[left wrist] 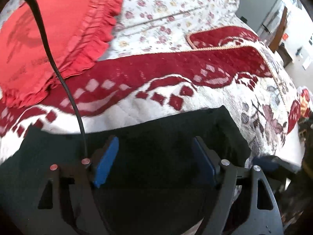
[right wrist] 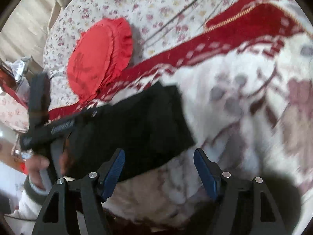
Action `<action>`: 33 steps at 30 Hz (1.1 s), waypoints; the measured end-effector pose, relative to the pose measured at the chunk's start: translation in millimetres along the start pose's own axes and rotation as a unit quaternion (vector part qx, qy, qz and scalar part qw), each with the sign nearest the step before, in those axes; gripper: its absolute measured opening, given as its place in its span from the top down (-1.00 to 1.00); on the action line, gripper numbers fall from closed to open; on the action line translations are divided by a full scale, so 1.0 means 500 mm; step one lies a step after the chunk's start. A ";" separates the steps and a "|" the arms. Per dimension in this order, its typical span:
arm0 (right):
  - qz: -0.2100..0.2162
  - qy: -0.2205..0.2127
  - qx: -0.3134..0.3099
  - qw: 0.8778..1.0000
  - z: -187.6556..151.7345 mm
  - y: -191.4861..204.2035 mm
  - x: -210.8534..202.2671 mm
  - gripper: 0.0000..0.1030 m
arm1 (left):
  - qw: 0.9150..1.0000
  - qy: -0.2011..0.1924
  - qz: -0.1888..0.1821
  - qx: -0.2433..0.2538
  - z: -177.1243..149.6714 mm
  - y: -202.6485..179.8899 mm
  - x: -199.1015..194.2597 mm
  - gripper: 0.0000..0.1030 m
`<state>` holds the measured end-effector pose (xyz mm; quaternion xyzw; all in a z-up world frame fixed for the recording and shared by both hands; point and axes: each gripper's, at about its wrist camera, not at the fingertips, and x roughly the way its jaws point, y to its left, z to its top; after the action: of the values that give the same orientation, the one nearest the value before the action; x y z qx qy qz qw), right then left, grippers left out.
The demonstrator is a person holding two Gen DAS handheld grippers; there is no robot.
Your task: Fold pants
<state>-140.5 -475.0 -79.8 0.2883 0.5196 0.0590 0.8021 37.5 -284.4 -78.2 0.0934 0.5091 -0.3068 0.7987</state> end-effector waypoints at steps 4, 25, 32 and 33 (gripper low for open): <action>-0.005 0.020 -0.010 1.000 -0.019 0.014 0.039 -0.37 | 0.999 -0.004 0.008 0.046 0.016 -0.031 0.015 -0.51; 0.014 -0.056 0.032 0.998 0.032 -0.001 0.105 0.44 | 0.999 0.008 -0.014 0.051 0.061 -0.048 0.122 -0.47; 0.026 -0.055 0.017 0.998 0.039 0.010 0.100 0.56 | 0.999 0.006 -0.016 0.035 0.058 -0.043 0.111 -0.44; 0.028 -0.057 0.013 0.998 0.039 0.012 0.095 0.57 | 0.999 0.006 -0.017 0.033 0.058 -0.042 0.108 -0.44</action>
<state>-101.0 -459.2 -109.0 0.3164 0.4659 0.0580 0.8243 62.8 -335.9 -108.4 0.1130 0.5048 -0.3367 0.7868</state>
